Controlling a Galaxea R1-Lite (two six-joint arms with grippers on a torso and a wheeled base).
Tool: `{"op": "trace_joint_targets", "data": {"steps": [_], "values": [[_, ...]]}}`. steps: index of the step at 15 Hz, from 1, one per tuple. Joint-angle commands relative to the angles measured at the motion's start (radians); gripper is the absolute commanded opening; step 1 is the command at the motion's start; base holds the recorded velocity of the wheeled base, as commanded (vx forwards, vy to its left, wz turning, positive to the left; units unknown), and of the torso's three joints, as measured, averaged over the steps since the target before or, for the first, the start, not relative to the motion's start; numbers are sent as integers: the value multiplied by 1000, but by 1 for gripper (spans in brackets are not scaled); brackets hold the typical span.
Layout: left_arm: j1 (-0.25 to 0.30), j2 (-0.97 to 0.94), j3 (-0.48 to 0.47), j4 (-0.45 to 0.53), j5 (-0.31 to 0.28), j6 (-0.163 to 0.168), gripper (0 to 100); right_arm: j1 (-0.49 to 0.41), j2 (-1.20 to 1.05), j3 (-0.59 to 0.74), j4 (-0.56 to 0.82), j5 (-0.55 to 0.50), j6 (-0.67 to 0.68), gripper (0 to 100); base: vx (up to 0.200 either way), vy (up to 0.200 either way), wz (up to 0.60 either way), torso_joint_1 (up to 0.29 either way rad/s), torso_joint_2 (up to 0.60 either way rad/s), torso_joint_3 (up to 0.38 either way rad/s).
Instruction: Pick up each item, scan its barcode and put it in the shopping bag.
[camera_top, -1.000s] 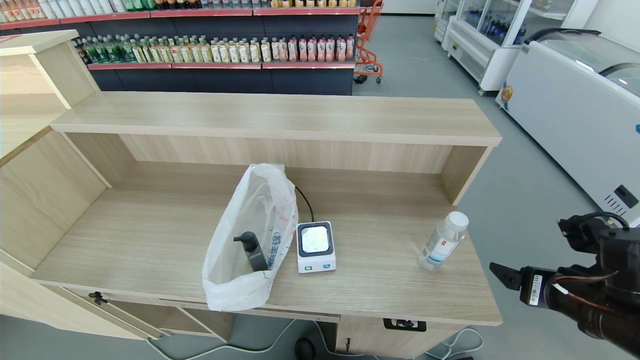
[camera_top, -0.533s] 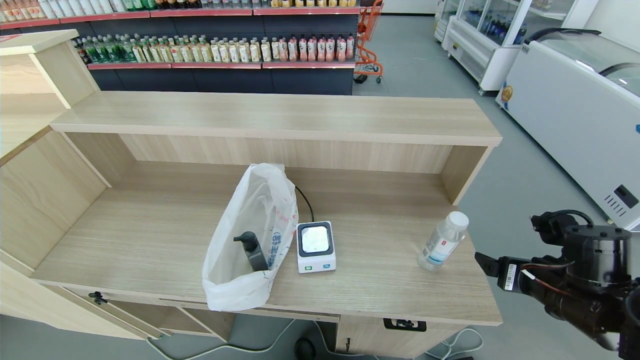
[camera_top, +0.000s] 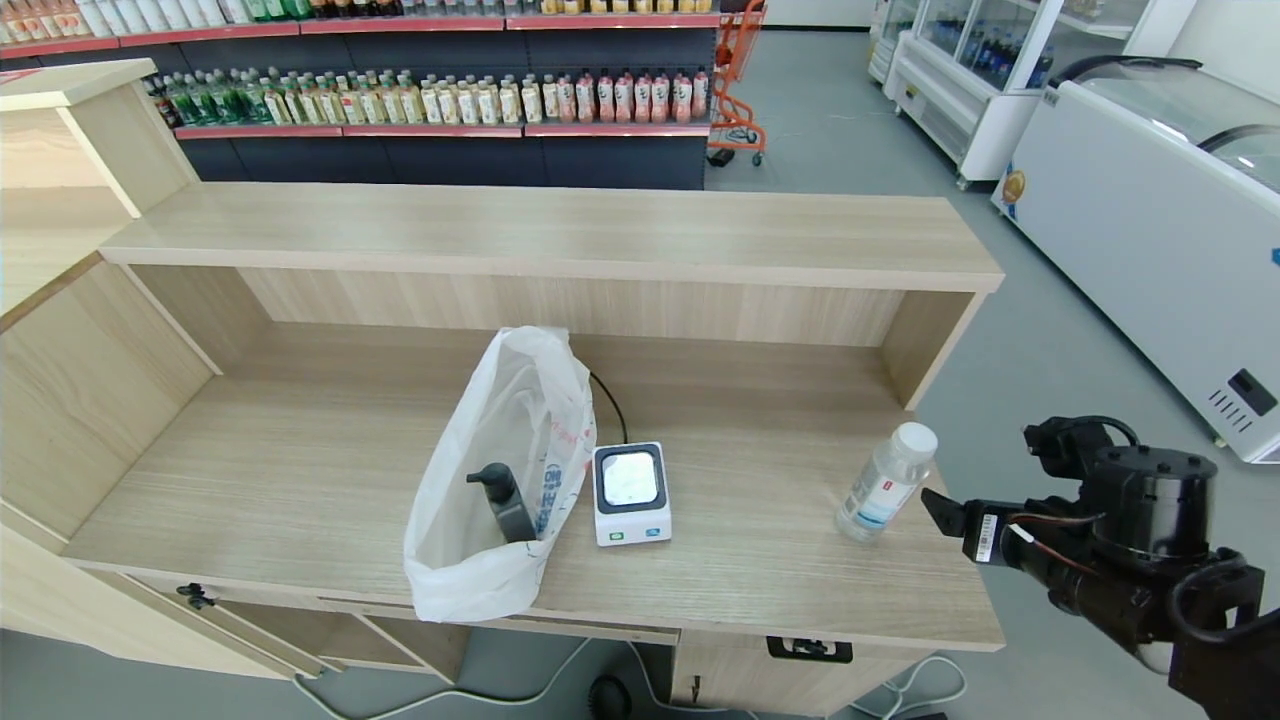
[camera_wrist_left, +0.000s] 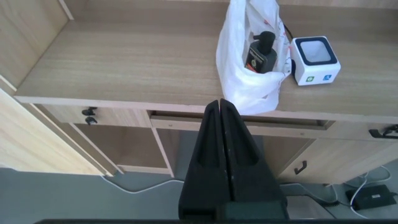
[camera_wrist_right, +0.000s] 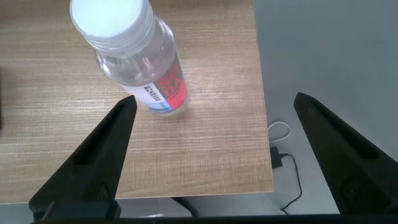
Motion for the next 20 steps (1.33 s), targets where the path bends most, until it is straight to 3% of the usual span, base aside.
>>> {"op": "trace_joint_targets", "data": {"steps": [1, 12, 20], "values": [[0, 1, 0, -1, 0, 0, 0, -1, 49, -7, -28, 5, -16, 100, 0, 0, 0, 0, 0, 0], [0, 1, 0, 1, 0, 0, 0, 1, 214, -30, -228, 76, -100, 100, 0, 0, 0, 0, 0, 0], [0, 1, 0, -1, 0, 0, 0, 2, 273, -62, -269, 99, -100, 100, 0, 0, 0, 0, 0, 0]]}}
